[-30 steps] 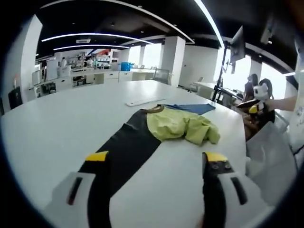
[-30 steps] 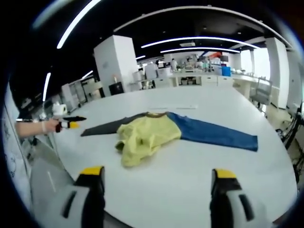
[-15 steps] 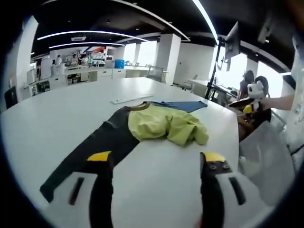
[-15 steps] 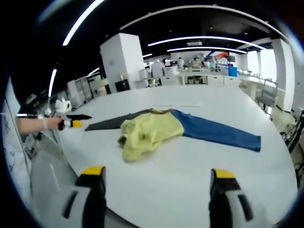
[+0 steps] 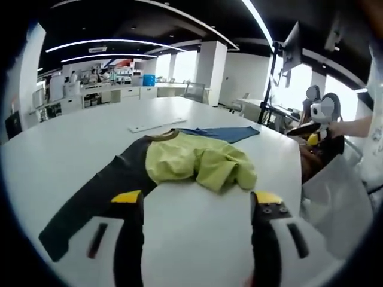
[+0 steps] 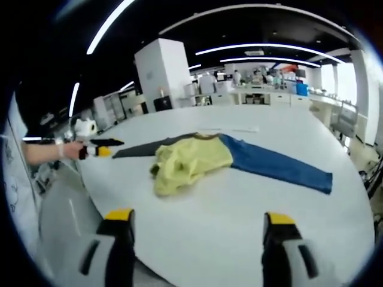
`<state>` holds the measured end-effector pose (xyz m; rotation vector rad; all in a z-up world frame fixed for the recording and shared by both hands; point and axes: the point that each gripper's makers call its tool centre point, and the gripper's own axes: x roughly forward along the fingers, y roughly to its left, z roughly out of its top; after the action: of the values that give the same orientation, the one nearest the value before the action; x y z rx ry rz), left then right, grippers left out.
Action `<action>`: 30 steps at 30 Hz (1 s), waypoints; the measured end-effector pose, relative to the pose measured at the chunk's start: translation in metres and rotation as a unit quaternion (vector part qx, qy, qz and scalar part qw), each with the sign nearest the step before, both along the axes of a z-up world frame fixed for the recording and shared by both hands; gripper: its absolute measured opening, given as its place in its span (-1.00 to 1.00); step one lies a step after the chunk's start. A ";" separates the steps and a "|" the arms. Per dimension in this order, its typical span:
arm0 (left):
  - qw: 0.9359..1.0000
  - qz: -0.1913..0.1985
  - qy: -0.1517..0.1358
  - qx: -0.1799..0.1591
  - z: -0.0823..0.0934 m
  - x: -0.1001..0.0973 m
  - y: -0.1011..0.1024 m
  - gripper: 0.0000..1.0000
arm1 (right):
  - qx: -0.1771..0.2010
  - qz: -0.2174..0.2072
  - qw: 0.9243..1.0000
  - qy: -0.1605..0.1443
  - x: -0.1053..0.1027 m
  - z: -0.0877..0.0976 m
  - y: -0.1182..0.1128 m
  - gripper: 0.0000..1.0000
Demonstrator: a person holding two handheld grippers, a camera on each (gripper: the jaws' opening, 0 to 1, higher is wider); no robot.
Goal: Fold the garment on the visible template until the final outline fits inside the template.
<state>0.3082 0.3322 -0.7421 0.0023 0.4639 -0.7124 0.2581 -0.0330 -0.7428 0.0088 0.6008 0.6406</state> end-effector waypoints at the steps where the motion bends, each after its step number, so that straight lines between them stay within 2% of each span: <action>1: 1.000 0.000 -0.001 -0.002 -0.001 -0.001 -0.001 0.39 | 0.003 0.002 1.000 -0.001 0.002 0.000 -0.001 0.76; 6: 1.000 0.009 -0.001 0.001 -0.004 -0.006 -0.010 0.39 | 0.001 0.015 1.000 -0.004 0.014 -0.003 -0.006 0.75; 11: 1.000 0.018 -0.010 0.002 0.005 -0.014 -0.021 0.39 | 0.007 0.038 0.999 -0.005 0.016 -0.003 0.000 0.75; 17: 1.000 0.026 -0.008 0.004 0.005 -0.021 -0.026 0.41 | 0.002 0.067 0.998 -0.011 0.023 -0.005 0.004 0.75; 24: 1.000 0.004 -0.004 0.000 0.005 -0.039 -0.046 0.65 | -0.002 0.106 0.994 -0.015 0.027 -0.010 0.029 0.76; 30: 1.000 -0.006 0.001 0.002 -0.003 -0.048 -0.053 0.70 | -0.009 0.146 0.989 -0.018 0.034 -0.012 0.057 0.75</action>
<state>0.2605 0.2796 -0.7447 0.0074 0.4672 -0.7240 0.2926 0.0240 -0.7546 -0.1092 0.5770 0.9170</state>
